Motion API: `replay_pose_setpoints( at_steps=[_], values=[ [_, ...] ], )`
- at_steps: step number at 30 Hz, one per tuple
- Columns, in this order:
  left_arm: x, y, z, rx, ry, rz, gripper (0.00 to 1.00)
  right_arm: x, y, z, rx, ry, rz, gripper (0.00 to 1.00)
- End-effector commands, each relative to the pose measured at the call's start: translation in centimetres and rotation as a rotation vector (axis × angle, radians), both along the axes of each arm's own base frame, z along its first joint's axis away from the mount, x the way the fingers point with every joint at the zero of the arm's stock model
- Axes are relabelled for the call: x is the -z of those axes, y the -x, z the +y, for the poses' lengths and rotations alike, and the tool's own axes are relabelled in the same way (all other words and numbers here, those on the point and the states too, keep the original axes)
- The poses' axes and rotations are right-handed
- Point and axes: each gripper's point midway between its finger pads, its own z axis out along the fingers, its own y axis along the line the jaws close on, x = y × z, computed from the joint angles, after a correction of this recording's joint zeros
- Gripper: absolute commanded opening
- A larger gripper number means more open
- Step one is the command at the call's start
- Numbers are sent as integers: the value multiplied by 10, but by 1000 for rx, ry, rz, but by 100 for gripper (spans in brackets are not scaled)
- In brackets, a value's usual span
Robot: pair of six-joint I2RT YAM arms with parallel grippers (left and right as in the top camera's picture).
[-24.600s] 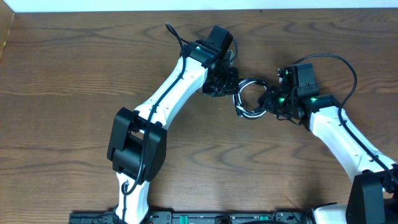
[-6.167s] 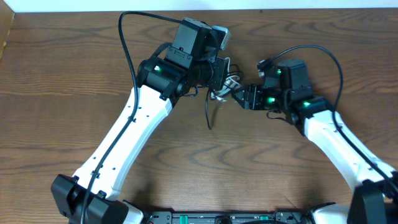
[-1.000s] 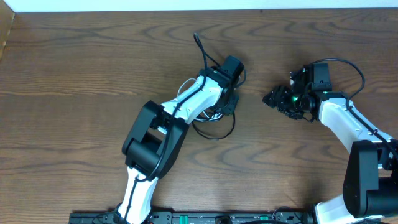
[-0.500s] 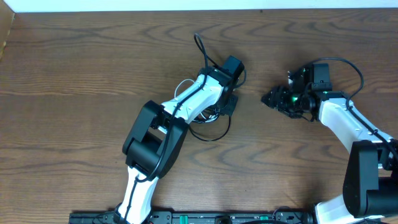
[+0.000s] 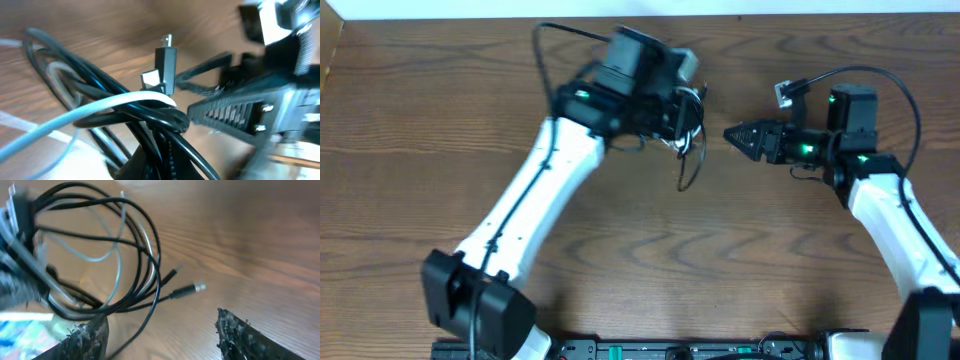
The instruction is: Untangle cables
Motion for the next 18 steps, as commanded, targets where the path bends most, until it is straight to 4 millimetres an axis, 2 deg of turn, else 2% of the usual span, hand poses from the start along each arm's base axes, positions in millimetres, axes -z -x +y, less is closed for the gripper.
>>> replay_pose_setpoints(
  at_steps=[1,4,12,18],
  values=[
    [-20,14,-7,127,248,148,7,-24,12,11,-60,-44,-51,67],
    [-30,13,-1,136,318,186,8,-31,16,18,-78,-49,-76,68],
    [-30,14,-2,130,325,208,7,-46,22,50,-151,-74,-145,67],
    [-30,15,-2,108,329,243,8,-45,15,53,-104,-57,-140,66]
  ],
)
